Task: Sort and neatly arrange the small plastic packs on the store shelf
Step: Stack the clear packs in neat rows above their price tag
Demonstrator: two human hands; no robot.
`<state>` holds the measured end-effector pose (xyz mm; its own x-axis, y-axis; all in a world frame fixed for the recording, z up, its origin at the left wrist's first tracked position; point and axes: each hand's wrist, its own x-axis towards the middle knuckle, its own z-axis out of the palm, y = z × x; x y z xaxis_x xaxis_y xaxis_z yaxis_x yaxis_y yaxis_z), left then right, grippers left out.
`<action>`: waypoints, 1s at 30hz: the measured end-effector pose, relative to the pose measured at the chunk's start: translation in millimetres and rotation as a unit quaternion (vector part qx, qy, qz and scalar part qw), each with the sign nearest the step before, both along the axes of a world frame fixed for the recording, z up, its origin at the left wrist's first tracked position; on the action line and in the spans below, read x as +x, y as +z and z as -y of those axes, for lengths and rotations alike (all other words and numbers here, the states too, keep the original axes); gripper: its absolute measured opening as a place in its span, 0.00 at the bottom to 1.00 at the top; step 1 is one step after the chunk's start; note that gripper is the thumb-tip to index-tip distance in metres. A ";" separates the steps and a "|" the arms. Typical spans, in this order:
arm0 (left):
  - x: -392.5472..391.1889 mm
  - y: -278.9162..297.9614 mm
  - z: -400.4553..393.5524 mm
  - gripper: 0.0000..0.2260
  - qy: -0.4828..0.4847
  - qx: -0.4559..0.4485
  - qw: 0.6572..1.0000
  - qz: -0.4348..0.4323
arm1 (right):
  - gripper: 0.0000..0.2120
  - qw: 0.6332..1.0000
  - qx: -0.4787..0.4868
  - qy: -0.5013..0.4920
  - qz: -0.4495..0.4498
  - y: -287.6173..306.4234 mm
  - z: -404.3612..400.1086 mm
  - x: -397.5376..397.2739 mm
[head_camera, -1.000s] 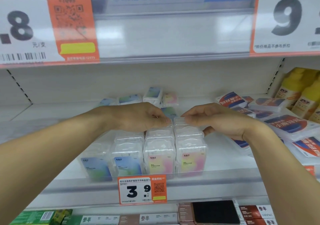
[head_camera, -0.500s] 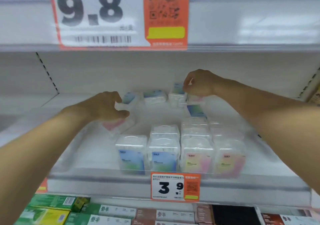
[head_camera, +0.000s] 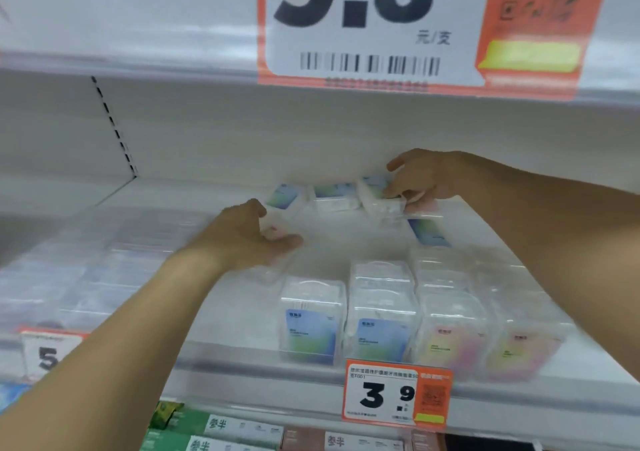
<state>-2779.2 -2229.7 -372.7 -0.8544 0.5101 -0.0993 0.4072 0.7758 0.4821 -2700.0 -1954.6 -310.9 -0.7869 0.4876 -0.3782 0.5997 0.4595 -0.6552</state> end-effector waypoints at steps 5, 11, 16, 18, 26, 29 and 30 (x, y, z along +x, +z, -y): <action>-42.2 7.4 -35.3 0.25 0.055 0.061 0.984 -0.157 | 0.06 0.999 0.030 -0.041 0.006 -6.5 3.6 -6.9; -57.1 -12.2 -60.5 0.31 0.011 0.001 0.998 -0.070 | 0.19 0.998 0.066 -0.008 0.004 -0.3 13.1 -10.3; -57.5 -5.5 -57.4 0.37 0.024 0.090 0.994 -0.063 | 0.42 0.991 0.118 0.069 0.009 -4.4 22.9 -15.9; -53.3 -3.7 -54.7 0.41 0.028 0.118 0.990 -0.065 | 0.43 0.974 0.185 0.123 0.043 -8.1 29.1 -14.1; -7.3 20.6 -25.3 0.24 -0.014 0.306 0.950 0.053 | 0.22 0.960 0.216 0.175 0.022 -4.6 45.7 -1.0; 7.3 28.7 -14.8 0.27 -0.055 0.327 0.937 0.107 | 0.21 0.986 0.119 0.103 -0.057 8.4 46.0 9.8; 12.6 29.9 -11.8 0.29 -0.066 0.323 0.936 0.119 | 0.22 0.989 0.096 0.096 -0.064 12.2 45.4 14.1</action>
